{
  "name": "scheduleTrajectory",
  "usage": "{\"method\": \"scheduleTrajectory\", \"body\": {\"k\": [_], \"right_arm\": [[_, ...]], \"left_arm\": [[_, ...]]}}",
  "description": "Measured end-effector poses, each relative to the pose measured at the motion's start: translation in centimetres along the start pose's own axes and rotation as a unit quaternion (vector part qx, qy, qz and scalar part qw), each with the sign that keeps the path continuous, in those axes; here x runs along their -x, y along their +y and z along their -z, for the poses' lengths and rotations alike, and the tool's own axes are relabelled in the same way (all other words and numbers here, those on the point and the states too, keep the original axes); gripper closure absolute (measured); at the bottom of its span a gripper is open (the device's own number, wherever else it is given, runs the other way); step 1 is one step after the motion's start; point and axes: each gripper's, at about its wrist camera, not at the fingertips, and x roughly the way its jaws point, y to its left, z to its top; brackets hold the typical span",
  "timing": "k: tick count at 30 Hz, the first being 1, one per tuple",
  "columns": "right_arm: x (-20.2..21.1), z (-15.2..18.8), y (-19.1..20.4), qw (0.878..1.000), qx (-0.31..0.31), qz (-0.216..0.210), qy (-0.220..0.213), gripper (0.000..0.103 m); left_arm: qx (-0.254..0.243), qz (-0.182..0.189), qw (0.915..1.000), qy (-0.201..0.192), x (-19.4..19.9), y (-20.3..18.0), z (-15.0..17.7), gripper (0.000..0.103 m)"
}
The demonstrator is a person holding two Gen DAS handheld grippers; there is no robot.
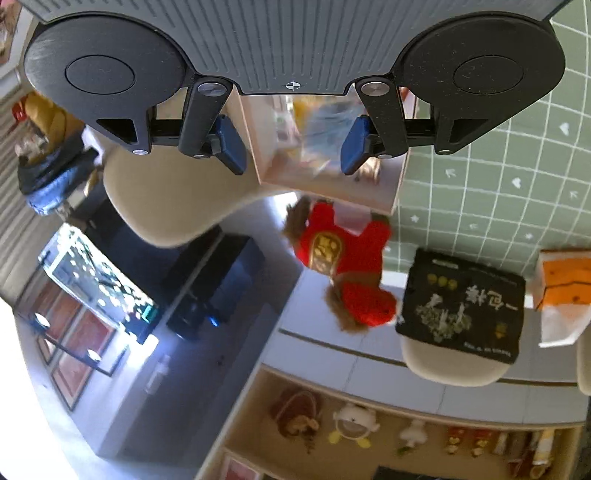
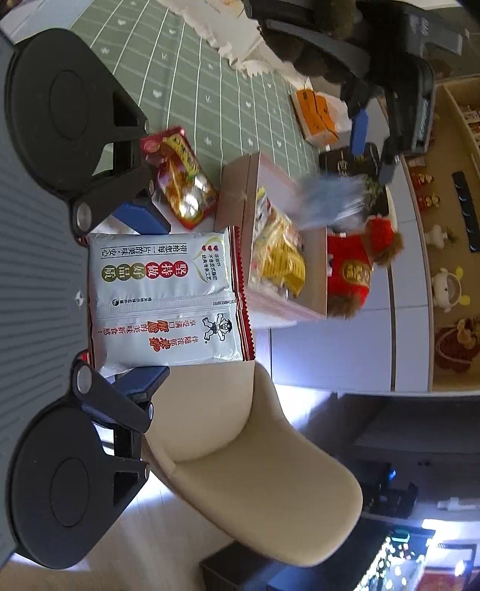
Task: Organize snacks
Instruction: 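Carry both bags over the pink box and open both grippers to drop them, then move the right gripper toward the red pouch while the left gripper withdraws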
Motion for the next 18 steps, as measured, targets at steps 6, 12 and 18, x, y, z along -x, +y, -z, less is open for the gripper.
{"method": "scheduleTrajectory", "body": {"k": [6, 12, 18], "right_arm": [[-1.1, -1.8, -0.6, 1.000, -0.014, -0.024, 0.011, 0.027], [-0.6, -12.9, 3.4, 0.996, 0.052, -0.038, -0.057, 0.027], [-5.5, -21.7, 5.4, 0.997, 0.022, -0.057, -0.044, 0.016]], "left_arm": [[-0.020, 0.008, 0.9957, 0.090, 2.2, 1.5, 7.7, 0.041], [0.036, 0.011, 0.9865, 0.159, 2.3, 4.2, 14.7, 0.042], [0.007, -0.018, 0.9849, 0.172, 2.2, 4.2, 15.4, 0.046]]}}
